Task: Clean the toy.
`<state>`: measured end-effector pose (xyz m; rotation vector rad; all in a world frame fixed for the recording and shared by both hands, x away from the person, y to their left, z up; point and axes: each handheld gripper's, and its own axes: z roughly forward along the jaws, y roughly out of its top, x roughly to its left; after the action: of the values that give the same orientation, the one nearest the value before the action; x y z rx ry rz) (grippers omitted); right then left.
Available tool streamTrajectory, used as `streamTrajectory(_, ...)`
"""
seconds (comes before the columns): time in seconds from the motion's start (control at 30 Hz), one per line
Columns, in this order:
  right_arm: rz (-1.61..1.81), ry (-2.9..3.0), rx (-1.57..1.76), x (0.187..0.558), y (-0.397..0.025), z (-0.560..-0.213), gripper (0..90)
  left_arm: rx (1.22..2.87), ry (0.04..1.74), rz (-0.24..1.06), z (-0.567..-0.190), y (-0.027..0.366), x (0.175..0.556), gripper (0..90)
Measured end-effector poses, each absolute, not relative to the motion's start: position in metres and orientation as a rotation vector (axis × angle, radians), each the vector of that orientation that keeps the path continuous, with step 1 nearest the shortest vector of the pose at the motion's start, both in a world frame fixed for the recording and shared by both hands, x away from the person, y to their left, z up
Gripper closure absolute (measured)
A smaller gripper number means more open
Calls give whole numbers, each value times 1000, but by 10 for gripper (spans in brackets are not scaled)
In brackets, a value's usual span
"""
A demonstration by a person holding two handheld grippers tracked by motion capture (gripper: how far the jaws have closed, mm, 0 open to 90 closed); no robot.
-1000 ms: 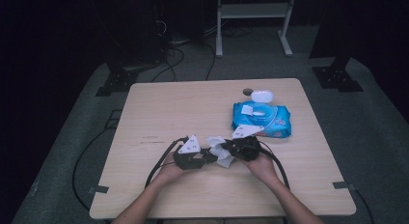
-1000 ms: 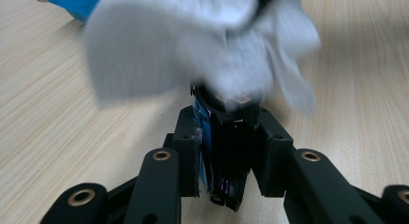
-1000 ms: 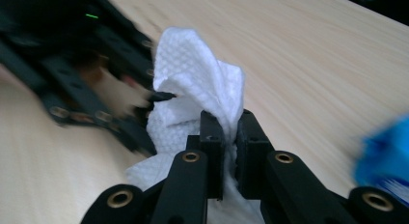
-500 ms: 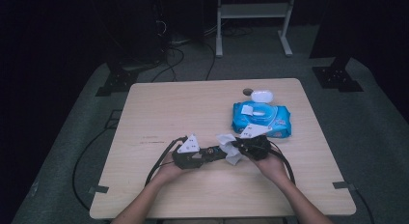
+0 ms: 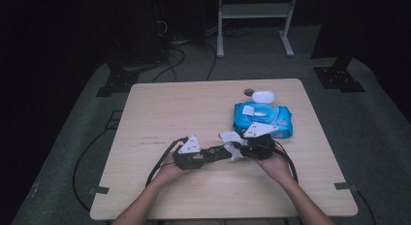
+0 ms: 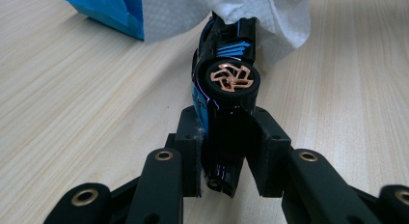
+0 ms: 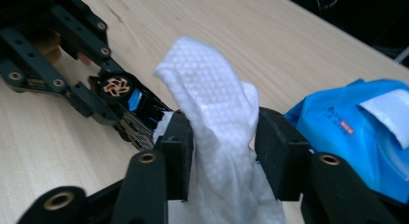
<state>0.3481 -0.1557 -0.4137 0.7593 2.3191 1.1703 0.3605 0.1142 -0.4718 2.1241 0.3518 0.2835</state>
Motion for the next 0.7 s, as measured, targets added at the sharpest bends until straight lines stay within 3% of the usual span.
streamTrajectory(0.17, 1200, 2322, 730, 348, -156, -418, 601, 2114, 364, 265, -472, 113, 361, 671)
streamTrajectory(0.33, 1187, 2357, 700, 350, -144, -425, 711, 2097, 372, 249, -468, 107, 364, 594)
streamTrajectory(0.47, 1224, 2367, 700, 351, -139, -429, 806, 2098, 375, 256, -468, 105, 366, 643)
streamTrajectory(0.7, 1224, 2351, 767, 355, -151, -429, 841, 2104, 359, 256, -468, 106, 364, 664)
